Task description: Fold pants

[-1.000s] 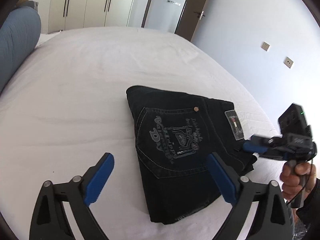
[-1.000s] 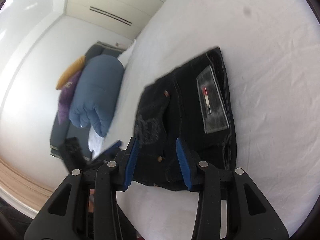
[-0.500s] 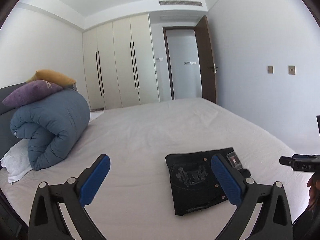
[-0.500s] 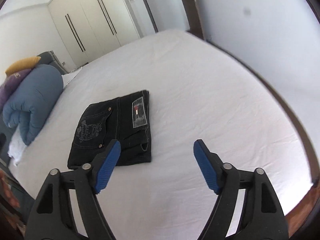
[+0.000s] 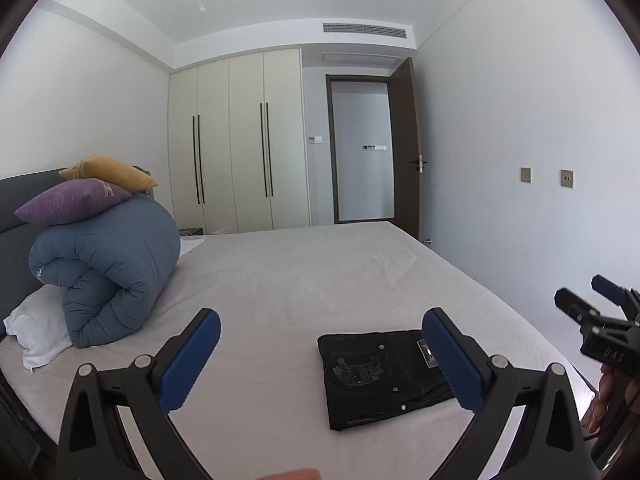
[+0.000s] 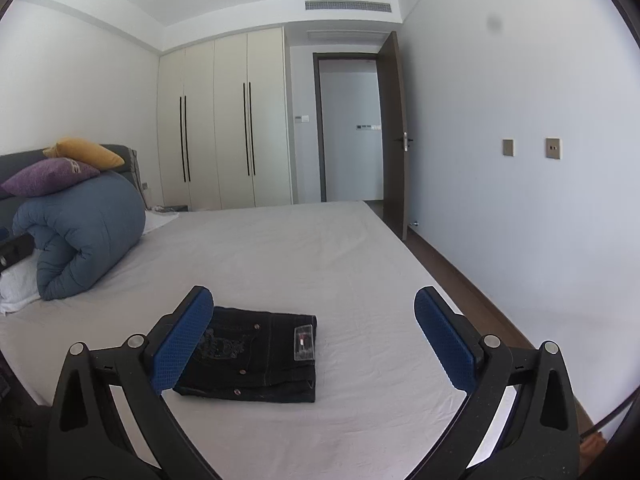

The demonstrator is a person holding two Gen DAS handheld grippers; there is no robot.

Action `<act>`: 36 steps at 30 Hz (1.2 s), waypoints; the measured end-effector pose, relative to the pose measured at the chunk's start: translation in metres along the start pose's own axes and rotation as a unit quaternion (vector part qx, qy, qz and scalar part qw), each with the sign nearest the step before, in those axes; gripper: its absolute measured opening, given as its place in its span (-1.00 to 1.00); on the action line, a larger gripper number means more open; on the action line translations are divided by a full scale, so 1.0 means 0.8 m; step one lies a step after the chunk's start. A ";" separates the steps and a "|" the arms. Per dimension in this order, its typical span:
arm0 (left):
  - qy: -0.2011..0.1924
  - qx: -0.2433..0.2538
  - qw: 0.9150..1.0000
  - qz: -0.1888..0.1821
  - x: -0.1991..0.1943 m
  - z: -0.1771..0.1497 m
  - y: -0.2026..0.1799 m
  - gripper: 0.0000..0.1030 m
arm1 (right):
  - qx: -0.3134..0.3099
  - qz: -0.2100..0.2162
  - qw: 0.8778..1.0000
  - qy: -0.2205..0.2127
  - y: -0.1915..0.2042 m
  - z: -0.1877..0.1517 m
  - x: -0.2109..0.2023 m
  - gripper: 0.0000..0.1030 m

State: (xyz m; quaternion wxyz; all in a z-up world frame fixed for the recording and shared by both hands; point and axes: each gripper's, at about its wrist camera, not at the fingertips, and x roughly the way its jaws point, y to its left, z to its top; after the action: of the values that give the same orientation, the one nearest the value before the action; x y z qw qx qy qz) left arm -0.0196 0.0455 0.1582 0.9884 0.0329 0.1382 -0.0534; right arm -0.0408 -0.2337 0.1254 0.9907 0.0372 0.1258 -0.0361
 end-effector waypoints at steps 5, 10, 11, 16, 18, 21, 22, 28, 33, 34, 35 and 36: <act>0.047 -0.013 0.999 -0.018 0.014 0.003 -0.001 1.00 | -0.002 -0.005 1.000 -0.013 -0.002 0.030 -0.035 0.99; 0.104 -0.004 0.995 0.011 0.035 -0.015 -0.021 1.00 | -0.008 -0.011 1.000 0.022 0.004 0.039 -0.039 0.99; 0.121 -0.012 0.993 0.007 0.042 -0.021 -0.022 1.00 | -0.013 -0.017 0.999 0.037 0.007 0.037 -0.039 0.99; 0.185 -0.028 0.982 0.012 0.071 -0.051 -0.024 1.00 | 0.020 0.004 0.994 0.105 0.008 0.022 -0.019 0.99; 0.199 -0.026 0.979 0.019 0.076 -0.059 -0.024 1.00 | 0.045 0.008 0.990 0.134 0.006 0.013 -0.010 0.99; 0.219 -0.028 0.975 0.024 0.085 -0.071 -0.021 1.00 | 0.058 0.008 0.986 0.157 0.003 -0.001 0.005 0.99; 0.226 -0.030 0.973 0.023 0.088 -0.075 -0.020 1.00 | 0.054 0.004 0.986 0.161 0.004 -0.004 0.006 0.99; 0.263 -0.034 0.964 0.025 0.105 -0.099 -0.018 1.00 | -0.008 -0.035 0.983 0.182 0.026 -0.021 0.024 0.99; 0.275 -0.042 0.960 0.021 0.110 -0.108 -0.017 1.00 | -0.002 -0.028 0.976 0.215 0.029 -0.034 0.041 0.99; 0.276 -0.044 0.960 0.020 0.110 -0.109 -0.016 1.00 | 0.000 -0.029 0.974 0.223 0.030 -0.038 0.044 0.99; 0.277 -0.045 0.960 0.021 0.111 -0.110 -0.016 1.00 | 0.000 -0.029 0.973 0.227 0.030 -0.040 0.047 0.99; 0.278 -0.045 0.959 0.022 0.111 -0.111 -0.016 1.00 | 0.000 -0.029 0.972 0.233 0.031 -0.043 0.049 0.99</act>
State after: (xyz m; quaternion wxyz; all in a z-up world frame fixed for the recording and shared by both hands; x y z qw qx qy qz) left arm 0.0400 0.0314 0.0480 0.9125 0.0050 0.4088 -0.0146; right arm -0.0094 -0.2084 0.0843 0.9327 0.0407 0.3540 -0.0548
